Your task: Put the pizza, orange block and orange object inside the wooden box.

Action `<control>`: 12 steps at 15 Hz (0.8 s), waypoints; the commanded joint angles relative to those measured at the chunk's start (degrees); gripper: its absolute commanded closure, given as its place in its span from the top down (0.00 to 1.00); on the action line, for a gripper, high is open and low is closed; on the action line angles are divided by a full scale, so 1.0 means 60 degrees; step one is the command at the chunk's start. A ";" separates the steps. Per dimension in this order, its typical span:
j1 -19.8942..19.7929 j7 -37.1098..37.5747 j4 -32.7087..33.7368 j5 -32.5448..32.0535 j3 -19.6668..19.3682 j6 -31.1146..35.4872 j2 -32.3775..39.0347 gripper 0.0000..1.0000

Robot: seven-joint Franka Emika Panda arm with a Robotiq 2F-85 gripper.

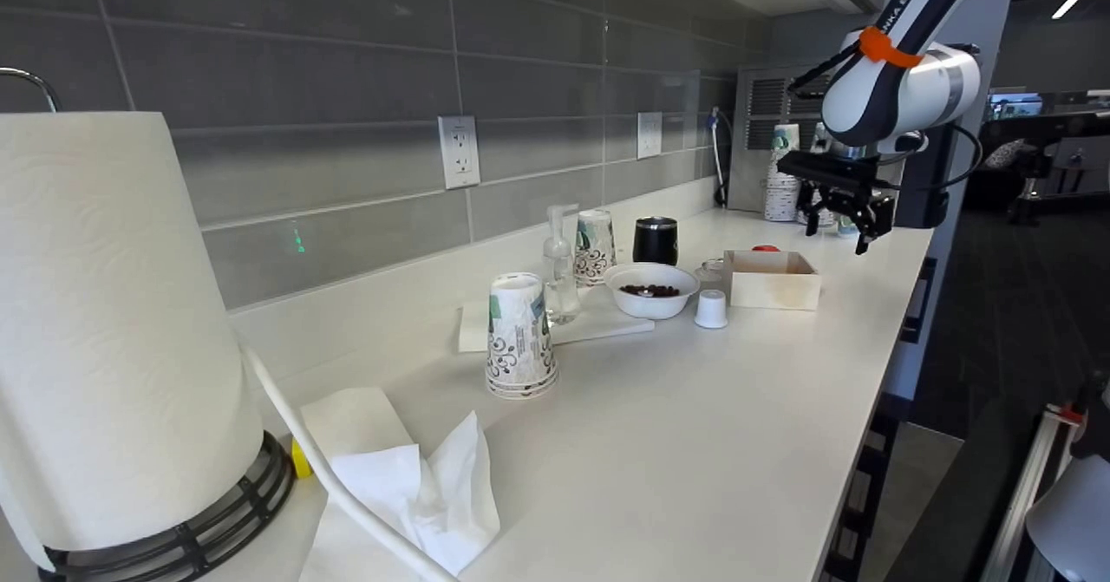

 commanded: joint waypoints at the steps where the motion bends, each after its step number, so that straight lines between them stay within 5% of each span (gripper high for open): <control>1: 0.0431 0.0507 0.0688 0.0026 -0.0354 -0.0043 0.0766 1.00; 12: 0.1424 -0.0824 0.1740 0.1915 -0.0843 -0.0083 0.2387 1.00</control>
